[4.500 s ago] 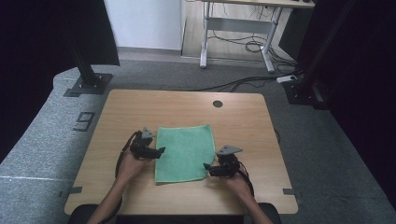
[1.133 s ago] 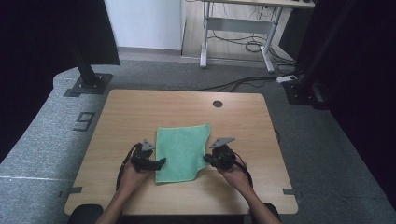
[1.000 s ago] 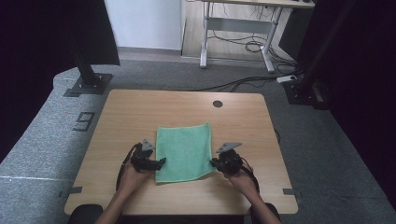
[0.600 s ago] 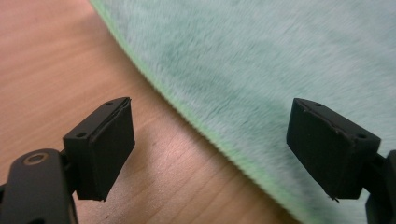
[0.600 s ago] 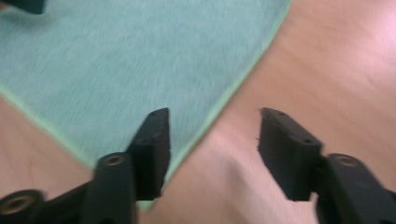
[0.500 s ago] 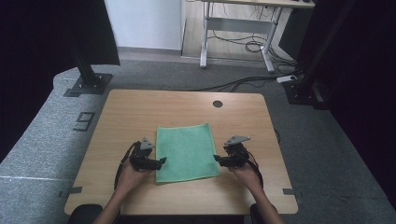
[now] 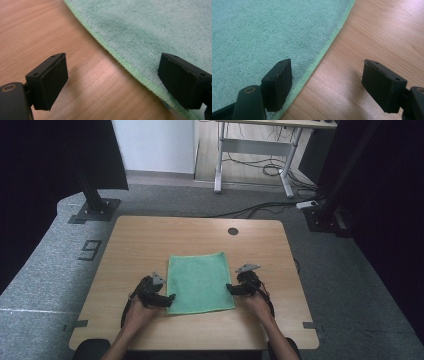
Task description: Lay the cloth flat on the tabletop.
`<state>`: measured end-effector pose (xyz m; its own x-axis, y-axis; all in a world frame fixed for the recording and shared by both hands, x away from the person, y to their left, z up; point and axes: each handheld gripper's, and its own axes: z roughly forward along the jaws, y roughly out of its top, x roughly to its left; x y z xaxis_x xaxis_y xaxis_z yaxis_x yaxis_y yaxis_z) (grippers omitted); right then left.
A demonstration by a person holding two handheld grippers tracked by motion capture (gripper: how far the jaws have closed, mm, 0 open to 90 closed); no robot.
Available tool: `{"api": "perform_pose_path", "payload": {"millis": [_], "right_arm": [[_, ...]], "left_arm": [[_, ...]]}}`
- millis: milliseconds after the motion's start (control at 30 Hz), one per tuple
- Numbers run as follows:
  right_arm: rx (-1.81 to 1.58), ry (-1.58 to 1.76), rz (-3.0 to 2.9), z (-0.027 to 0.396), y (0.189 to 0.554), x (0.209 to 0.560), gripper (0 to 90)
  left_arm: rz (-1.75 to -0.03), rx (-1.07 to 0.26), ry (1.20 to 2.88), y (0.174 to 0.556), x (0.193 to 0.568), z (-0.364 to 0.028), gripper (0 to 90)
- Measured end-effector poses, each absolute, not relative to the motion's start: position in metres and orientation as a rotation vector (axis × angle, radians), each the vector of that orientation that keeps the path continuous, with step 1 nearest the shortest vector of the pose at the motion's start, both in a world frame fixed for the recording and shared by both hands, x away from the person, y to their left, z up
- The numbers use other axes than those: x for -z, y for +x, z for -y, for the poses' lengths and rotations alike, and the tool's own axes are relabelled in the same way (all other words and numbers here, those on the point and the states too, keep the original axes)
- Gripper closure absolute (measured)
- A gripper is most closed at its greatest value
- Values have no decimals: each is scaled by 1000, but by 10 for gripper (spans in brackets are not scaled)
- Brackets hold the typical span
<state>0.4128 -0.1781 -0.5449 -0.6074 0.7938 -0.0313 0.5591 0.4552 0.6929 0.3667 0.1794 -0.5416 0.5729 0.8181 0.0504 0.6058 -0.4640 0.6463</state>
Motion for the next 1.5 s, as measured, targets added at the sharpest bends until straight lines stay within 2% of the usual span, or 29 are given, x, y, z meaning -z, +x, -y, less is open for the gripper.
{"api": "perform_pose_path", "payload": {"millis": [300, 833, 1067, 1300, 1500], "right_arm": [[-923, 1151, -2348, 180, 403, 545, 243], [-957, 1194, -2344, 187, 404, 548, 197], [-947, 1168, -2356, 186, 403, 546, 222], [-1021, 1151, -2356, 190, 396, 536, 148], [-1041, 1146, -2352, 199, 382, 531, 137]], "left_arm": [[-1126, -481, 2206, 379, 543, -183, 95], [-1120, -453, 2187, 377, 545, -181, 124], [-1081, -484, 2215, 374, 542, -178, 121], [-1046, -447, 2201, 366, 530, -183, 99], [-1012, -420, 2213, 358, 525, -190, 75]]}}
